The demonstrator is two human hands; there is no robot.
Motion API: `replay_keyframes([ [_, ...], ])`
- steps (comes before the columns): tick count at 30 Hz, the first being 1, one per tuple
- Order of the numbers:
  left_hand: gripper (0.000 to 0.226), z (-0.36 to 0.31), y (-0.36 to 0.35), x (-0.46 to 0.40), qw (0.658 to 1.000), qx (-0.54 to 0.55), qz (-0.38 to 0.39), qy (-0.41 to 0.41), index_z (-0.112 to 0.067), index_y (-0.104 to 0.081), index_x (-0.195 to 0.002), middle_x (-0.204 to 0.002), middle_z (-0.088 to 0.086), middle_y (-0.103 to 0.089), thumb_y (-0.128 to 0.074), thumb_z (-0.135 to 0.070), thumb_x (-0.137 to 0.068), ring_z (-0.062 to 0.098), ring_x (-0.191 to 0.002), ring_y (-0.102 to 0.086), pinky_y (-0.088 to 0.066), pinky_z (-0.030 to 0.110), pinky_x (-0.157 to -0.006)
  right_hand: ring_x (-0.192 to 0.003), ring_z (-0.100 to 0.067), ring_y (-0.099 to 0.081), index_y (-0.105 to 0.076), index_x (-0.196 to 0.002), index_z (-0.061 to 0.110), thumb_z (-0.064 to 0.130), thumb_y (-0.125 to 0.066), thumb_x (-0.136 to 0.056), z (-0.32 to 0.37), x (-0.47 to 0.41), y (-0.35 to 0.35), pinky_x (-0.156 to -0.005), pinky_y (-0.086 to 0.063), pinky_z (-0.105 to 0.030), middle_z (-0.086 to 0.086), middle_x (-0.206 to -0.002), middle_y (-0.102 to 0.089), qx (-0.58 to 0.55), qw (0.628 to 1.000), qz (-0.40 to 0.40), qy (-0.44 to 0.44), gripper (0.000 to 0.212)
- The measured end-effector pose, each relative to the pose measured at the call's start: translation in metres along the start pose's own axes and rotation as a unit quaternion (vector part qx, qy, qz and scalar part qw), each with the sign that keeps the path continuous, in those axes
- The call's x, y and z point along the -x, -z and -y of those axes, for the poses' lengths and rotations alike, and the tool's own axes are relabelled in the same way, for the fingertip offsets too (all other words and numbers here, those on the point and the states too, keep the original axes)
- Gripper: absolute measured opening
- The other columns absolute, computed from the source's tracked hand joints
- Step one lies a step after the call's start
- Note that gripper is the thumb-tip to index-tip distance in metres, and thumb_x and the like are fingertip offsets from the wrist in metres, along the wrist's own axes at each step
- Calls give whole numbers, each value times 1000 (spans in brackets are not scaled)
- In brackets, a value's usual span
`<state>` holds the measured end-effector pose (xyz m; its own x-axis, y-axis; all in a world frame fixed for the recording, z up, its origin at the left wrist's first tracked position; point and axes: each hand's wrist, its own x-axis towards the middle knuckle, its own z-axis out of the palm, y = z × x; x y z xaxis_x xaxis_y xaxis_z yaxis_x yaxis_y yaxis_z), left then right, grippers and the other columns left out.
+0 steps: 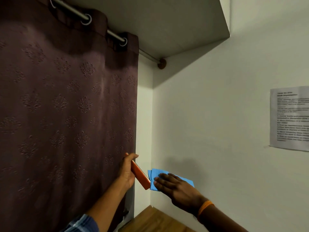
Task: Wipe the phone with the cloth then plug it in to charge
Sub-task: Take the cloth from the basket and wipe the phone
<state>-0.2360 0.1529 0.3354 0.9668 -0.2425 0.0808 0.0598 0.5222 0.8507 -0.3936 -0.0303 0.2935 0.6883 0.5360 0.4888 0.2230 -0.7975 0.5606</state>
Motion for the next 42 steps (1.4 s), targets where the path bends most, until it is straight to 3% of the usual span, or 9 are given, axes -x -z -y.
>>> replay_keyframes([
  [3, 36, 0, 0, -2, 997, 70, -29, -3, -16, -63, -96, -82, 3, -55, -74, -35, -68, 18, -74, -56, -47, 32, -63, -148, -20, -36, -42, -152, 20, -10, -51, -87, 9, -6, 5, -119, -36, -40, 4, -157, -41, -177, 974, -34, -134, 72],
  [7, 36, -4, -7, -1, 982, 182, -41, 20, -15, -51, -78, -68, 7, -58, -65, -45, -64, 28, -60, -70, -59, 45, -63, -150, -6, -25, -32, -154, 33, -19, -46, -85, 25, -23, 7, -123, -17, -18, 16, -158, -26, -277, 911, -121, -280, 88],
  [13, 43, -6, -12, 5, 975, 210, -74, 25, -11, -52, -68, -46, 5, -61, -45, -49, -87, 25, -44, -67, -56, 31, -51, -154, -7, -6, -22, -158, 30, -23, -47, -74, 35, -45, 10, -123, -9, -24, 13, -165, -15, -185, 958, -146, -165, 102],
  [18, 40, -8, -11, 8, 974, 204, -89, 31, -9, -57, -76, -68, 8, -59, -41, -42, -91, 29, -63, -62, -53, 33, -59, -154, -24, -17, -19, -160, 26, -15, -36, -78, 28, -42, 14, -123, -20, -43, 2, -167, -21, -102, 981, -122, -106, 93],
  [29, 46, -2, 5, 11, 987, 143, -52, 57, -1, -69, -91, -67, 16, -74, -45, -39, -86, 35, -70, -69, -55, 35, -62, -155, -24, -13, -15, -160, 19, -9, -18, -91, 27, -37, 13, -124, -24, -45, -1, -168, -15, -53, 988, -132, -58, 75],
  [32, 51, -3, 8, 10, 988, 145, -22, 52, 2, -68, -90, -69, 19, -74, -42, -42, -85, 34, -59, -73, -57, 34, -58, -154, -25, -17, -19, -160, 17, -11, -21, -85, 23, -30, 12, -122, -28, -45, -2, -167, -19, -51, 988, -119, -85, 80],
  [37, 61, -2, 15, 6, 982, 167, 40, 79, 6, -55, -113, -103, 33, -72, -42, -46, -84, 47, -92, -72, -57, 52, -86, -153, -28, -19, -25, -158, 17, -19, -32, -75, 19, -16, 12, -119, -32, -49, -2, -165, -22, -87, 983, -80, -139, 91],
  [39, 62, -1, 17, 4, 981, 158, 64, 92, 3, -52, -120, -108, 32, -71, -47, -50, -86, 48, -99, -70, -54, 53, -94, -154, -23, -11, -22, -157, 19, -24, -41, -75, 17, -13, 12, -122, -30, -45, 3, -165, -14, -135, 966, -85, -204, 95],
  [42, 64, -2, 17, 3, 989, 82, 86, 92, -5, -59, -123, -108, 23, -74, -55, -59, -88, 40, -98, -73, -56, 47, -85, -154, -15, -15, -27, -157, 23, -26, -42, -79, 17, -15, 18, -124, -25, -35, 9, -163, -15, -220, 913, -137, -314, 93],
])
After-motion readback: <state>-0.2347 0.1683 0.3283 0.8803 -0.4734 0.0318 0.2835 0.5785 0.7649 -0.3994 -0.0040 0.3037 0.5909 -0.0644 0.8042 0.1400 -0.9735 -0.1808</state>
